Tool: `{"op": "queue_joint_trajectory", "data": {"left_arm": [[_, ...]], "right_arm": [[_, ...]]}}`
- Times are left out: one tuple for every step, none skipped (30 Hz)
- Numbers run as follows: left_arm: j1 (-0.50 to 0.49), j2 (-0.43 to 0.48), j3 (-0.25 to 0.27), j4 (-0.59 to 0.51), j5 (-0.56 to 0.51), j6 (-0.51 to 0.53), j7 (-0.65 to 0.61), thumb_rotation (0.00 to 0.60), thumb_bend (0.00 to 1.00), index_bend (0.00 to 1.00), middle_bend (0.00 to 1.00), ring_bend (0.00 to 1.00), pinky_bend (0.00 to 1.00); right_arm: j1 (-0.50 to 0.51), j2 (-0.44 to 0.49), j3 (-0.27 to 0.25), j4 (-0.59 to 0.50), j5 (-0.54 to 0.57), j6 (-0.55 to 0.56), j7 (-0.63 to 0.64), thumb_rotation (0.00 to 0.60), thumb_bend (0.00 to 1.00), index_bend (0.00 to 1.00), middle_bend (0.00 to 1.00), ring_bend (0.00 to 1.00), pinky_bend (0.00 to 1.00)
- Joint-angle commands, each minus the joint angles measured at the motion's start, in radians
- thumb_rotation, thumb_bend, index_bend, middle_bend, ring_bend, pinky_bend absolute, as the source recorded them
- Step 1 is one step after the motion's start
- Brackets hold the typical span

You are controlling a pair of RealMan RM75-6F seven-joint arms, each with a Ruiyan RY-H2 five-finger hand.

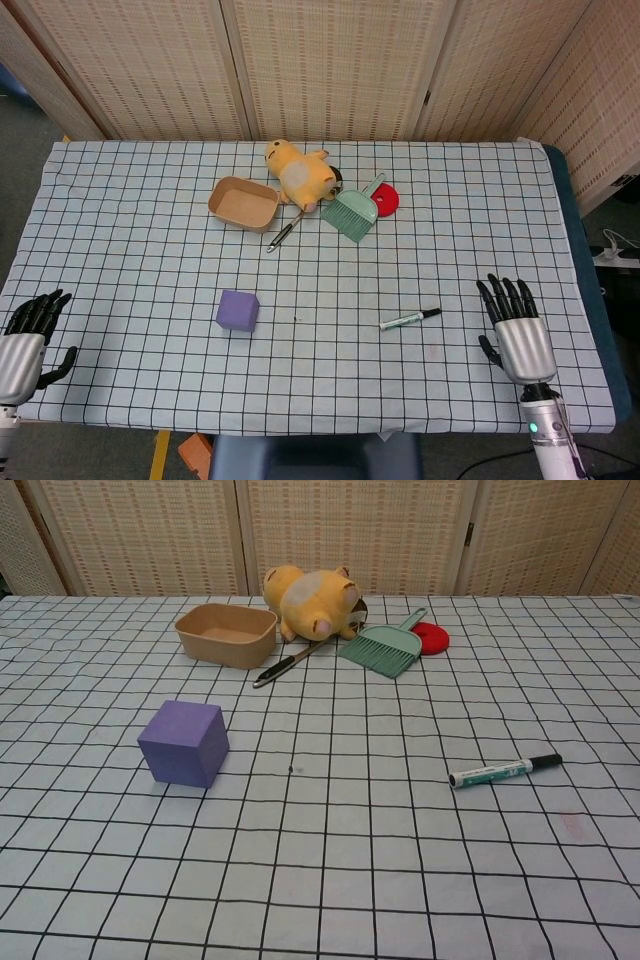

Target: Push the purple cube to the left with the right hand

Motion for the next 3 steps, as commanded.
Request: {"op": "queue_joint_trajectory", "data": {"left_arm": [[0.006,-0.010,-0.007,-0.036,-0.018,0.002,0.065,0.600,0.43,0.00,0.00,0.00,0.07],[0.007,-0.013,-0.006,-0.038,-0.015,0.005,0.074,0.600,0.43,0.00,0.00,0.00,0.07],[0.007,-0.017,-0.005,-0.040,-0.010,0.009,0.086,0.600,0.43,0.00,0.00,0.00,0.07]], "right_arm": [[-0.066,0.044,-0.005,0.042,-0.094,0.074,0.106,0.600,0.20,0.00,0.00,0.00,0.00],[-0.072,0.047,-0.002,0.042,-0.102,0.083,0.112,0.600,0.20,0.00,0.00,0.00,0.00],[-0.079,0.052,0.001,0.039,-0.107,0.088,0.115,0.600,0.20,0.00,0.00,0.00,0.00]]}}
